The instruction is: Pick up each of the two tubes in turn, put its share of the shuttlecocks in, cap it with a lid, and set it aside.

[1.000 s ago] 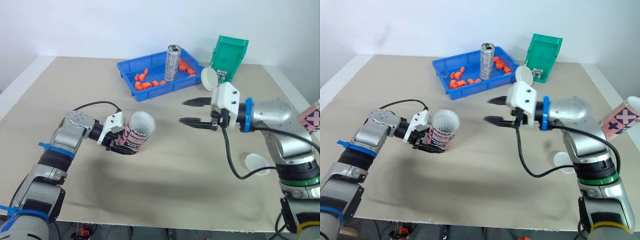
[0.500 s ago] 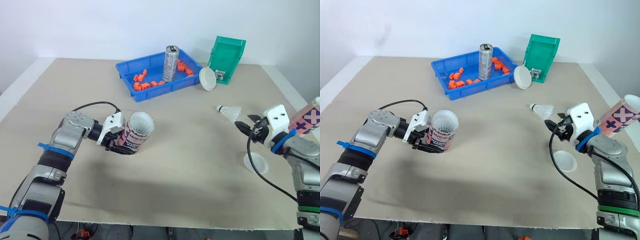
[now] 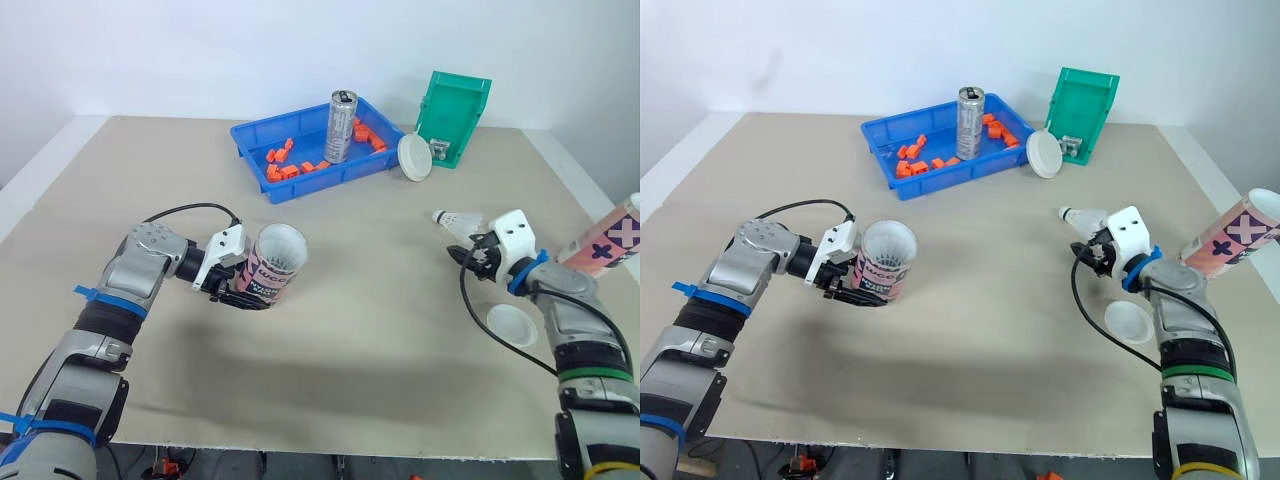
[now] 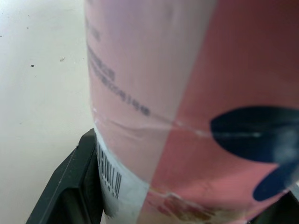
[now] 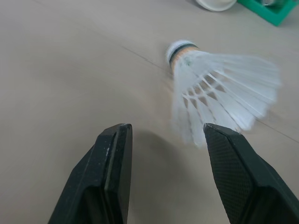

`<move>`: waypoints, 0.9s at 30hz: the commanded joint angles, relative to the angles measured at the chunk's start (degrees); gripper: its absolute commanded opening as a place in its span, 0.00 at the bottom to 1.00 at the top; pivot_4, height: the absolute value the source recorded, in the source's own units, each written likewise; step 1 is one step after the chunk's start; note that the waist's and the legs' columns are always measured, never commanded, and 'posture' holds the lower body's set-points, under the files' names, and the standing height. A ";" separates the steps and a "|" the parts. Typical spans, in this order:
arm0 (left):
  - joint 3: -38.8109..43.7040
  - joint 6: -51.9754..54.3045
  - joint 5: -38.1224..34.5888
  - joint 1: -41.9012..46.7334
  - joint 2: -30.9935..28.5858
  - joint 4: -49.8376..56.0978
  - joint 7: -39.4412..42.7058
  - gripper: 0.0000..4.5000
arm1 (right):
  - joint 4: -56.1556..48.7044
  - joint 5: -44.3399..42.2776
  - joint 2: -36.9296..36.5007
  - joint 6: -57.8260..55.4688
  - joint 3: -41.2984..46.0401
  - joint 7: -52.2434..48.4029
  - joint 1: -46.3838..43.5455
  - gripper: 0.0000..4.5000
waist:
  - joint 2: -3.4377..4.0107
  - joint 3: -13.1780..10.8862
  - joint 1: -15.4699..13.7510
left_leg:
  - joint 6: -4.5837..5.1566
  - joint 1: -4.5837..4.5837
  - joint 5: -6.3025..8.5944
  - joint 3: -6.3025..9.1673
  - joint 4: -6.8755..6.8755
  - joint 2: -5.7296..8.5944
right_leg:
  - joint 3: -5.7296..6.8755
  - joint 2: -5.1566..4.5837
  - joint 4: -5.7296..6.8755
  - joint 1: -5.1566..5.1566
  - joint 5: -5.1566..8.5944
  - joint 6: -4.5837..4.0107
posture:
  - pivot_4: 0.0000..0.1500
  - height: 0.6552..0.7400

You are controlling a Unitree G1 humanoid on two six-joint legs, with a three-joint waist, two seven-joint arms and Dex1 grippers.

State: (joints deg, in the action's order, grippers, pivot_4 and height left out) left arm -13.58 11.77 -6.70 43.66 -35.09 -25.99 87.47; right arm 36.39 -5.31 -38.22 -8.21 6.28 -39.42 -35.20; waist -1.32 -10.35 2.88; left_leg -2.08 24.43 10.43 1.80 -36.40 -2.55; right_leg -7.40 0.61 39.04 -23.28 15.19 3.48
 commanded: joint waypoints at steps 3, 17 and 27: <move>-0.85 0.75 0.36 -0.61 -0.27 1.32 -0.09 0.64 | 9.24 1.74 0.15 4.54 -0.52 1.05 -7.01 0.60 | 0.00 0.00 0.03 | 0.00 0.00 0.00 -0.01 0.00 0.01 | -0.01 -0.01 -0.01 0.00 -0.04 -0.07 | 1.00 1.00; -0.52 1.64 0.05 -0.90 -0.52 2.25 -0.64 0.64 | 11.38 1.35 -1.09 8.82 0.34 -0.01 -8.22 0.03 | 0.01 -0.01 0.03 | 0.00 0.00 0.00 0.00 0.02 0.02 | -0.01 -0.01 0.00 0.00 -0.05 -0.07 | 1.00 1.00; -0.62 1.43 0.12 -0.28 -0.33 1.44 -0.49 0.64 | -28.34 -4.36 -6.79 1.72 -1.13 -10.32 -0.52 0.03 | 0.24 -0.09 -0.08 | 0.00 0.04 0.00 0.03 0.02 0.01 | 0.00 0.00 0.02 -0.04 0.01 0.02 | 1.00 1.00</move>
State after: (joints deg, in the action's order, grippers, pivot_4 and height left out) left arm -13.60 12.98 -6.77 43.39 -35.28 -24.69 86.88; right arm 16.00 -7.45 -43.83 -5.22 5.35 -46.99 -36.06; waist -1.08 -10.44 2.80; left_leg -2.08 24.46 10.43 1.84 -36.38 -2.55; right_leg -7.38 0.62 39.05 -23.31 15.21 3.51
